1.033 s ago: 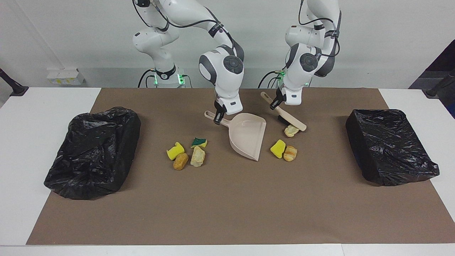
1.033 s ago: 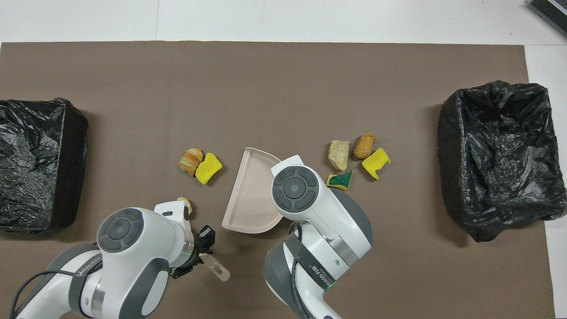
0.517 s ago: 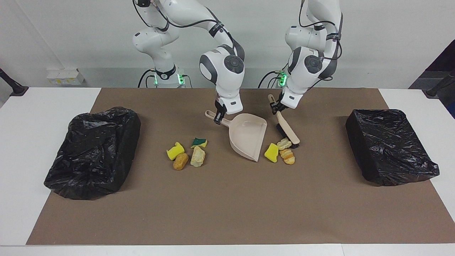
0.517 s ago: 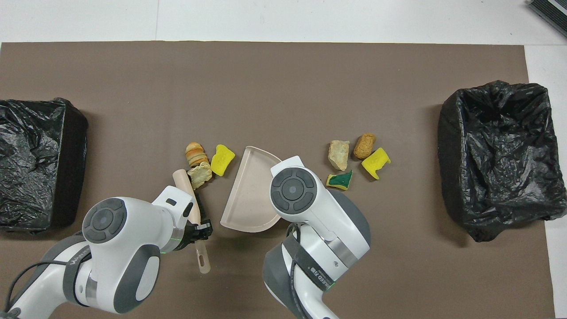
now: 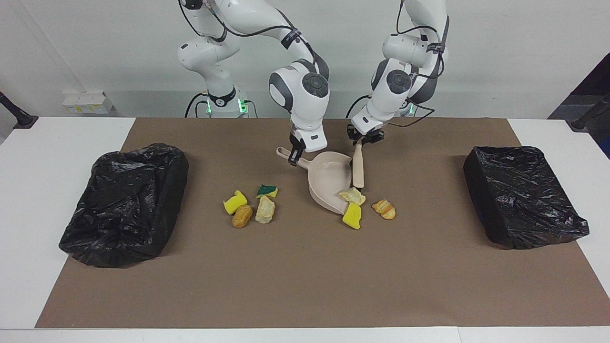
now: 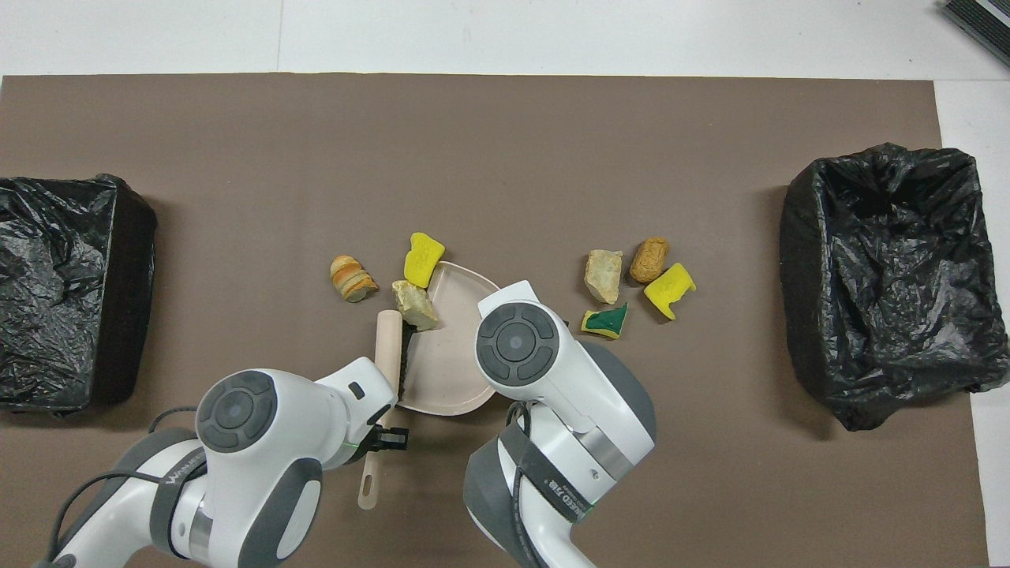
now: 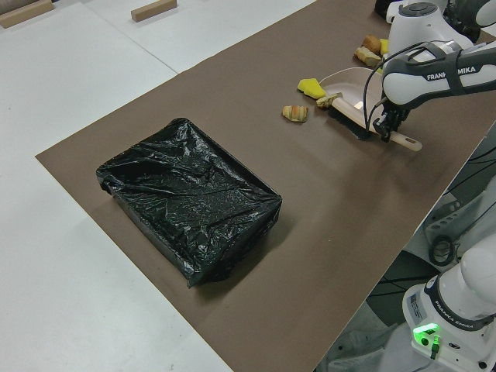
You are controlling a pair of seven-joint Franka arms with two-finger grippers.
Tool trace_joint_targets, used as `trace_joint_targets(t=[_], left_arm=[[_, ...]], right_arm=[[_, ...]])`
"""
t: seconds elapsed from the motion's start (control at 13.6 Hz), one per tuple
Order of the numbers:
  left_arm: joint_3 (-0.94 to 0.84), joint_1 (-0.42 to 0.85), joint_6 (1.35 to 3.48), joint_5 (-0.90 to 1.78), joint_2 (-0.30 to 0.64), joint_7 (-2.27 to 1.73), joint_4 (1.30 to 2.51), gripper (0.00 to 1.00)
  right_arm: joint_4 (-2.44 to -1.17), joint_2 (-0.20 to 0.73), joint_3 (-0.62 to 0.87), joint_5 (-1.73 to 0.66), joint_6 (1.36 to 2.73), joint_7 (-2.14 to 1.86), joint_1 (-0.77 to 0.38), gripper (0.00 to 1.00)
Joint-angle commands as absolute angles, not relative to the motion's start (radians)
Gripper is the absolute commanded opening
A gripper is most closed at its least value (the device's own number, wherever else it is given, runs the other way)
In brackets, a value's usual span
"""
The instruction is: Sweep and dump trash in bin
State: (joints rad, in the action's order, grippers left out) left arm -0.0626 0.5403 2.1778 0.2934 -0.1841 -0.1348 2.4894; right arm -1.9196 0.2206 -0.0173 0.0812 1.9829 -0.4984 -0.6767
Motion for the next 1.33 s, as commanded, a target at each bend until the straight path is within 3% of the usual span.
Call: trace_joint_targets(t=[0.0,0.22,0.44,0.96,1.25], left_arm=[[-0.051,0.595,2.058,0.295,-0.175,-0.071,2.415,0.0],[-0.043,0.58,1.851,0.291,-0.198,-0.066,2.3,0.0],[-0.04,0.509,1.857,0.148,-0.175,-0.066,2.235,0.0],[-0.04,0.151,1.981,-0.078,0.066,0.3,2.04,0.0],[-0.043,0.136,2.149,-0.114,0.161,0.334,2.04,0.0]], right_arm=[[-1.934,0.21,-0.012,0.078,2.008,-0.479,-0.676,0.0],[-1.934,0.21,-0.012,0.078,2.008,-0.479,-0.676,0.0],[-1.934,0.21,-0.012,0.078,2.006,-0.479,-0.676,0.0],[-1.936,0.202,-0.006,0.078,1.979,-0.371,-0.68,0.0],[-1.937,0.201,0.006,0.066,1.979,-0.254,-0.68,0.0]])
